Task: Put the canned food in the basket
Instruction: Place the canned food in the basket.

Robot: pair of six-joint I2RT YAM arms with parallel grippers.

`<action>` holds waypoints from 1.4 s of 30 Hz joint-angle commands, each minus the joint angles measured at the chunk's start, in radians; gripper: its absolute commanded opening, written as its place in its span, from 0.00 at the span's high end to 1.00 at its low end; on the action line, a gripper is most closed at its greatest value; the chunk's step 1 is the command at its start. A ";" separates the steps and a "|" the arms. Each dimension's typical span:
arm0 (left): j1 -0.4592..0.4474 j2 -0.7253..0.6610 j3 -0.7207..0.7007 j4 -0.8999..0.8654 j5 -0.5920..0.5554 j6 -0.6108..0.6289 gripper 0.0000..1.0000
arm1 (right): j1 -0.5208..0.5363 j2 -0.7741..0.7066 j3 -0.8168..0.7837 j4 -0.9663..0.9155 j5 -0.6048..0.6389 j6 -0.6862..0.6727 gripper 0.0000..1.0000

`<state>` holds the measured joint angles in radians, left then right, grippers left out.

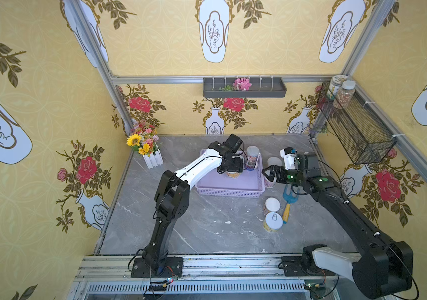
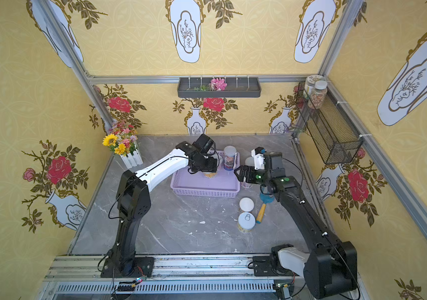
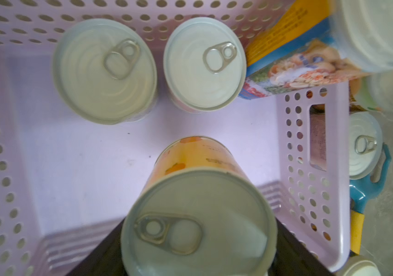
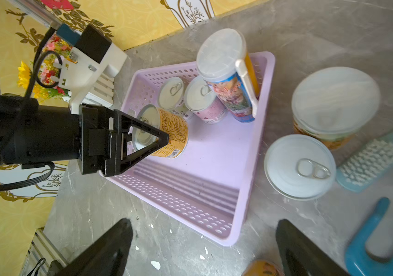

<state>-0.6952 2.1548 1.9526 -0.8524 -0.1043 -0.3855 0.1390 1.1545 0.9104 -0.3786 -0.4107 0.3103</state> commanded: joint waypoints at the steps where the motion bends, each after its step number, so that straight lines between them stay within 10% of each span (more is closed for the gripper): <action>1: -0.023 0.037 0.024 0.100 0.032 -0.060 0.34 | -0.040 -0.037 -0.018 -0.027 0.012 0.015 0.03; 28: -0.087 0.218 0.082 0.332 0.015 -0.210 0.32 | -0.149 -0.165 -0.105 -0.095 -0.039 0.055 0.03; 42: -0.089 0.233 0.086 0.357 0.063 -0.225 0.11 | -0.150 -0.195 -0.130 -0.129 -0.036 0.059 0.03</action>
<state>-0.7837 2.3802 2.0354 -0.5392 -0.0650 -0.6102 -0.0109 0.9688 0.7841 -0.4999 -0.4431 0.3664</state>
